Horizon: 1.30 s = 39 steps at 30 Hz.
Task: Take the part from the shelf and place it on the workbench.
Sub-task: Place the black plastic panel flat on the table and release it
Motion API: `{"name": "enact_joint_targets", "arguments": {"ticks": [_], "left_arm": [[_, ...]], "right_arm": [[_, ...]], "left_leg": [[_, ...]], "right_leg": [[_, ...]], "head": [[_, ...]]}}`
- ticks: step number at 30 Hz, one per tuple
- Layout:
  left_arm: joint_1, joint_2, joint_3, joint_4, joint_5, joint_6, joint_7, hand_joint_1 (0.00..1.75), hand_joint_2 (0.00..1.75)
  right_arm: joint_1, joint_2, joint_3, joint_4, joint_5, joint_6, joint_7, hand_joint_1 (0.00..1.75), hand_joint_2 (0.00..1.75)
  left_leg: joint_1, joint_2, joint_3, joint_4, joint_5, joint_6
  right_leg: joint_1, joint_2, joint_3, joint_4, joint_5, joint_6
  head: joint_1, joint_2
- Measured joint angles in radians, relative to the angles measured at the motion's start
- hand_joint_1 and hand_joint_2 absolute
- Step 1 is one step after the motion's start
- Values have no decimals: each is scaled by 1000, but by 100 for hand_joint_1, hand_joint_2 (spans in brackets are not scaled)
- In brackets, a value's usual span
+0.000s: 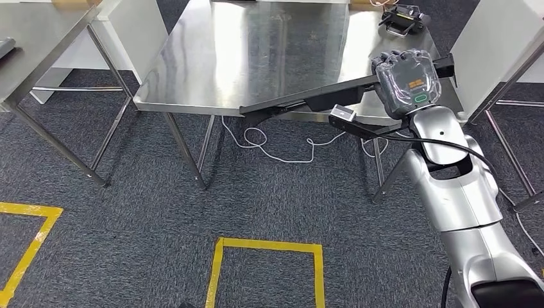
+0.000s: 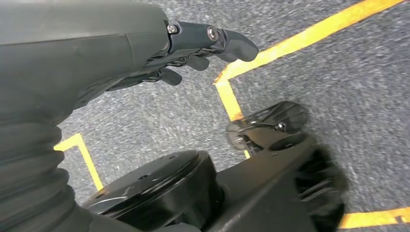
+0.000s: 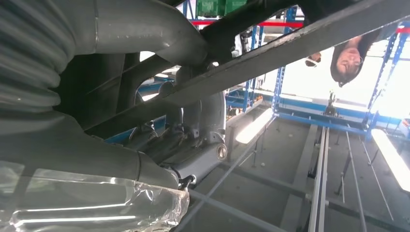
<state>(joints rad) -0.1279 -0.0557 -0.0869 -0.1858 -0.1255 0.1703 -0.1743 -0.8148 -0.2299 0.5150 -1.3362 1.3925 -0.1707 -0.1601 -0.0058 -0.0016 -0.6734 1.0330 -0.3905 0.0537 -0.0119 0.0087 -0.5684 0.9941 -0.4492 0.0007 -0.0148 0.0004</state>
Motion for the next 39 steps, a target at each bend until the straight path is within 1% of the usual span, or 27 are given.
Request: {"name": "enact_joint_targets", "arguments": {"ticks": [2, 5, 6, 8, 9, 10, 11, 12, 13, 14, 15, 16, 19, 21, 22, 24, 25, 26, 27, 29, 30, 31, 32, 35, 36, 37, 39], "left_arm": [[0, 1, 0, 0, 0, 0, 0, 0, 175], [2, -2, 0, 0, 0, 0, -1, 0, 175], [3, -4, 0, 0, 0, 0, -2, 0, 175], [3, -8, 1, 0, 1, 0, -6, 0, 175], [4, -9, 1, 0, 1, 0, -8, 0, 175], [6, -10, 1, 0, 1, 0, -11, 0, 175], [8, -11, 1, 0, 1, 0, -13, 0, 175], [10, -12, 1, 0, 2, 0, -14, 0, 175], [12, -14, 1, 0, 2, 0, -16, 0, 175], [12, -14, 1, 0, 2, 0, -17, 0, 175], [12, -14, 2, 0, 2, 1, -18, 0, 175], [12, -14, 4, 0, 2, 1, -19, 0, 175], [13, -14, 9, 0, 3, 3, -19, 0, 175], [14, -14, 13, 0, 3, 3, -20, 0, 175], [14, -13, 15, 0, 3, 3, -20, 0, 175], [15, -14, 17, 0, 3, 2, -20, 0, 175], [15, -14, 18, 0, 3, 1, -20, 0, 175], [16, -14, 18, 0, 3, 0, -20, 0, 175], [16, -14, 18, 0, 3, -1, -20, 0, 175], [17, -14, 19, 0, 3, -1, -20, 0, 175], [17, -14, 19, 0, 3, -1, -19, 0, 175], [17, -13, 19, 0, 3, -1, -19, 0, 175], [17, -13, 19, 0, 3, -1, -19, 0, 175], [17, -14, 20, 0, 3, 0, -20, 0, 175], [17, -14, 20, 0, 3, 0, -20, 0, 175], [17, -14, 21, 0, 3, 1, -21, 0, 175], [17, -14, 23, 0, 3, 1, -22, 0, 175]], "right_arm": [[-3, 0, 0, 3, 0, 3, 1, 134, 175], [-13, -4, -1, 9, -6, 16, 1, 134, 175], [-19, -6, -2, 14, -10, 19, 1, 134, 175], [-29, -14, -2, 26, -18, 20, 0, 134, 175], [-31, -18, -2, 33, -22, 20, -1, 134, 175], [-32, -21, -2, 40, -25, 20, -2, 134, 175], [-33, -23, -1, 46, -28, 20, -3, 134, 175], [-35, -25, 0, 52, -31, 20, -4, 134, 175], [-39, -26, 2, 57, -33, 20, -5, 134, 175], [-44, -27, 4, 63, -36, 20, -5, 134, 175], [-49, -28, 8, 68, -39, 20, -5, 134, 175], [-53, -28, 10, 73, -41, 21, -4, 134, 175], [-60, -29, 14, 83, -42, 21, -3, 134, 175], [-63, -29, 15, 86, -42, 21, -2, 134, 175], [-65, -29, 15, 87, -43, 22, -2, 134, 175], [-67, -29, 18, 92, -43, 22, -2, 134, 175], [-67, -29, 20, 95, -43, 23, -2, 134, 175], [-68, -29, 22, 98, -42, 25, -2, 134, 175], [-69, -29, 24, 102, -42, 26, -2, 134, 175], [-74, -28, 26, 109, -41, 29, -2, 134, 175], [-80, -28, 27, 112, -41, 29, -2, 134, 175], [-87, -27, 28, 114, -41, 29, -2, 134, 175], [-93, -28, 29, 117, -40, 30, -1, 134, 175], [-101, -29, 31, 123, -38, 29, 1, 134, 175], [-104, -29, 31, 124, -38, 29, 1, 134, 175], [-106, -29, 31, 126, -38, 29, 2, 134, 175], [-108, -31, 32, 130, -38, 28, 2, 134, 175]], "left_leg": [[-9, 1, 16, -34, 6, 15], [-7, 3, 38, -59, 16, 26], [-5, 4, 46, -68, 19, 28], [-3, 3, 53, -73, 15, 33], [-4, 1, 54, -72, 12, 33], [-3, -1, 57, -72, 8, 32], [-2, -2, 60, -71, 4, 29], [0, -3, 65, -68, -2, 24], [2, -4, 69, -62, -9, 17], [2, -5, 71, -53, -18, 9], [1, -6, 69, -42, -28, 1], [-1, -6, 67, -34, -35, -5], [1, -6, 65, -23, -48, -16], [6, -4, 47, 23, -73, -27], [9, -3, 22, 75, -97, -34], [14, -1, -56, 212, -146, -42], [16, -1, -89, 259, -152, -44], [18, -1, -106, 271, -138, -44], [18, -1, -103, 241, -103, -41], [18, -2, -52, 109, -15, -32], [15, -1, -25, 49, 10, -26], [11, 0, -6, 10, 17, -20], [7, 1, 3, -8, 10, -15], [4, 2, 28, -31, -5, 2], [4, 1, 38, -35, -8, 9], [4, -1, 47, -38, -11, 14], [1, -4, 57, -38, -23, 24]], "right_leg": [[0, 1, 4, -4, -6, 8], [3, -2, -1, 10, -22, 16], [4, -3, -18, 46, -38, 16], [0, -3, -90, 179, -89, 14], [-3, -3, -129, 245, -108, 17], [-7, -3, -157, 285, -114, 25], [-11, -4, -165, 287, -103, 37], [-16, -5, -149, 243, -74, 51], [-22, -7, -118, 172, -37, 66], [-26, -9, -85, 103, -7, 76], [-28, -9, -59, 49, 14, 77], [-28, -9, -46, 23, 20, 72], [-28, -4, -38, 19, 12, 45], [-33, -2, -28, 18, 6, 31], [-33, -2, -23, 18, 2, 24], [-32, -2, -12, 18, -8, 15], [-31, -2, -5, 18, -14, 13], [-31, -1, 3, 18, -21, 14], [-31, -1, 13, 18, -29, 15], [-31, 0, 35, 16, -45, 21], [-27, 1, 43, 13, -52, 25], [-25, 2, 48, 9, -58, 30], [-21, 3, 53, 7, -58, 36], [-12, 1, 56, 21, -59, 51], [-10, -1, 40, 52, -64, 52], [-10, -2, 10, 103, -75, 49], [-10, -2, -79, 238, -110, 41]], "head": [[1, 0], [1, 0], [2, 0], [2, 0], [2, 0], [2, 0], [3, 0], [3, 0], [3, 0], [4, 0], [4, 0], [5, 0], [3, 0], [1, 0], [0, 0], [-1, 0], [-1, 0], [-1, 0], [-1, 0], [0, 0], [0, 0], [0, 0], [0, 0], [0, 0], [1, 0], [2, 0], [3, 0]]}}
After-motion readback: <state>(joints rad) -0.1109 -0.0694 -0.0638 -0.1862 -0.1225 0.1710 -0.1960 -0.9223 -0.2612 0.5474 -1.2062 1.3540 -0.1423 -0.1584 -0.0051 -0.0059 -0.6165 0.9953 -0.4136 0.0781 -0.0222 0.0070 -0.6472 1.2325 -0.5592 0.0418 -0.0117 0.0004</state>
